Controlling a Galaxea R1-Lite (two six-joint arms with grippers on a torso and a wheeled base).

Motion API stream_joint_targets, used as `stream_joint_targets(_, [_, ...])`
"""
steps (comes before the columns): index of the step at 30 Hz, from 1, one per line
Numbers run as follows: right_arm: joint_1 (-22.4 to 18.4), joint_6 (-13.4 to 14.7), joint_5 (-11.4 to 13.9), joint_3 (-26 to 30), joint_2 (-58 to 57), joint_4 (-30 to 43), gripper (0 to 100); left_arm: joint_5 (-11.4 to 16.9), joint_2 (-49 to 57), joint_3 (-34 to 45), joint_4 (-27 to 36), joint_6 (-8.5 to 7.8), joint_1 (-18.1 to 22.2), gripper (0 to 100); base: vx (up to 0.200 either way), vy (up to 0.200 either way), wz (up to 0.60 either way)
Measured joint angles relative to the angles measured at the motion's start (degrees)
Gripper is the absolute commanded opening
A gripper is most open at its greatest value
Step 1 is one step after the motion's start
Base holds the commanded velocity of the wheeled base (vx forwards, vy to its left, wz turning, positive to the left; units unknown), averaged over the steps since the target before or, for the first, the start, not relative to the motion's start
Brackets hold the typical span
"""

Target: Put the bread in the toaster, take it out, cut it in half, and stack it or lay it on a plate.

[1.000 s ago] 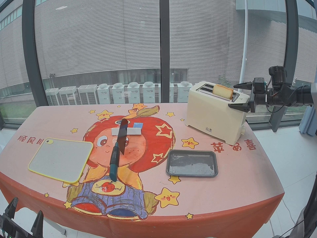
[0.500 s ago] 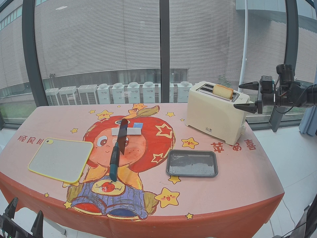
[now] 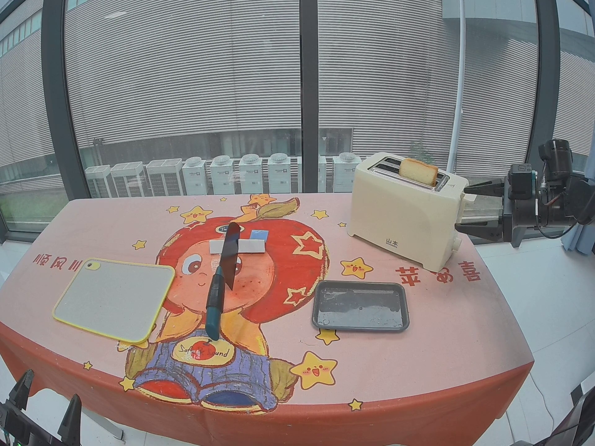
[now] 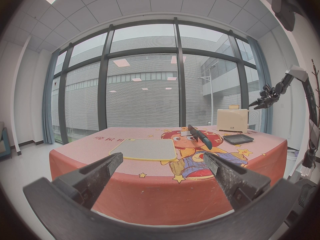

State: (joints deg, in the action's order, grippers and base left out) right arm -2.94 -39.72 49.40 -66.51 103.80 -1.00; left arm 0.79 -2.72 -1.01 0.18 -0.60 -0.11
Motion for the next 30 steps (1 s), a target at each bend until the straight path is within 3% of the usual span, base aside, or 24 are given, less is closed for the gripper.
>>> stream_joint_targets(11, [-1.9,2.0,-1.5,8.3,-6.3,-1.2,100,0.0,0.0,0.0,0.0,-0.02,0.0,100,0.0,0.0,0.0])
stream_joint_targets(17, [-1.8,3.7,-4.2,12.6,-7.5,-12.3,100,0.0,0.0,0.0,0.0,0.0,0.0,100,0.0,0.0,0.0])
stream_joint_targets(19, [-1.6,5.7,-5.5,14.1,-7.6,-16.3,100,0.0,0.0,0.0,0.0,-0.02,0.0,100,0.0,0.0,0.0])
stream_joint_targets(23, [-0.6,16.1,-9.9,17.9,-7.7,-27.0,100,0.0,0.0,0.0,0.0,0.0,0.0,100,0.0,0.0,0.0])
stream_joint_targets(27, [0.8,24.6,-13.4,21.3,-7.7,-36.4,100,0.0,0.0,0.0,0.0,-0.02,0.0,100,0.0,0.0,0.0])
stream_joint_targets(30, [1.8,28.5,-15.1,24.1,-7.7,-42.0,100,0.0,0.0,0.0,0.0,-0.02,0.0,100,0.0,0.0,0.0])
